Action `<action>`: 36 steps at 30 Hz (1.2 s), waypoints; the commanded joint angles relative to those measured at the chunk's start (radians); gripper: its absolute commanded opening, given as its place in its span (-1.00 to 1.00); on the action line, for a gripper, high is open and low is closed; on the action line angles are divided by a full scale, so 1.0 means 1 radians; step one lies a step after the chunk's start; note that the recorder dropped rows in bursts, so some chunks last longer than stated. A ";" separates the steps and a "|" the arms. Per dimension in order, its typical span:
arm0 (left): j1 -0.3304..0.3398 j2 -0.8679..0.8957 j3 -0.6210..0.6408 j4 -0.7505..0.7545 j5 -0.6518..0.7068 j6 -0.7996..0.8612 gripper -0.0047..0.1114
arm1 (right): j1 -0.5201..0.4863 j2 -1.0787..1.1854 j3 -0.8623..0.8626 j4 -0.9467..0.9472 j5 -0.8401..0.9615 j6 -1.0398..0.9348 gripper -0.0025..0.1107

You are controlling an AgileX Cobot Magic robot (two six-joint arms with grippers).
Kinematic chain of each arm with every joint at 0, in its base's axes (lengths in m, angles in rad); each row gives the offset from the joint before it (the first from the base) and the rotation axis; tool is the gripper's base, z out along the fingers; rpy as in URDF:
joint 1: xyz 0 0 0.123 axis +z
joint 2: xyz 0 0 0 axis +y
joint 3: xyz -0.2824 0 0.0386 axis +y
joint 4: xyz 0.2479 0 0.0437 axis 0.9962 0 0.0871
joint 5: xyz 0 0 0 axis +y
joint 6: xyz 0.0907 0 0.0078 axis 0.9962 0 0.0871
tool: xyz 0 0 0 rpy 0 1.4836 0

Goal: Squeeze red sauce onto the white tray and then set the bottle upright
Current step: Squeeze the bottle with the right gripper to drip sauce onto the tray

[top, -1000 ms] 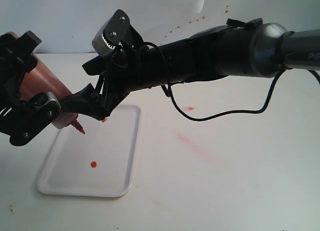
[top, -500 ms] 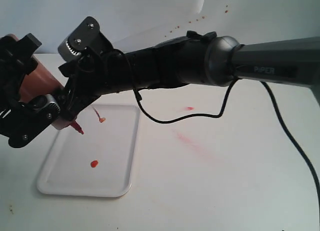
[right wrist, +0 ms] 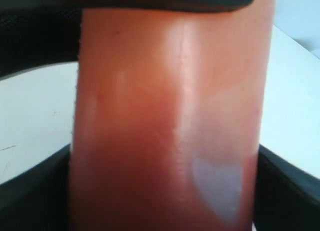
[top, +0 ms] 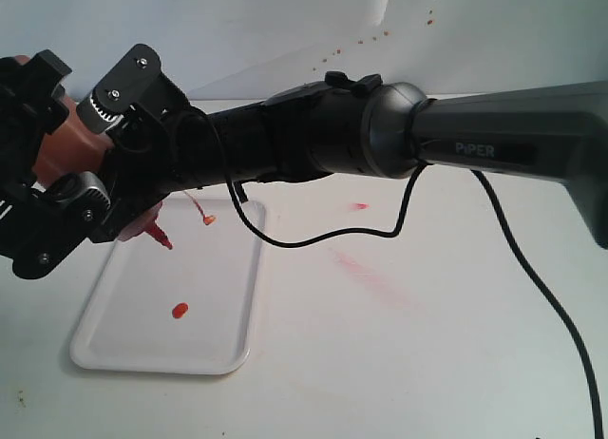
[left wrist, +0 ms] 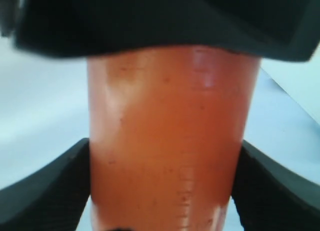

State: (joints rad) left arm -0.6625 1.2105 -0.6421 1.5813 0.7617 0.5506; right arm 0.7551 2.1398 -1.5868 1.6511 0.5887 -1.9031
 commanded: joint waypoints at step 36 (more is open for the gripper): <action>-0.005 -0.008 -0.010 0.016 0.084 0.167 -0.92 | 0.004 -0.005 -0.008 -0.030 -0.080 -0.015 0.90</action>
State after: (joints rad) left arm -0.6641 1.2105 -0.6439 1.5793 0.8214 0.7099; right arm 0.7663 2.1398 -1.5868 1.6358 0.5144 -1.9082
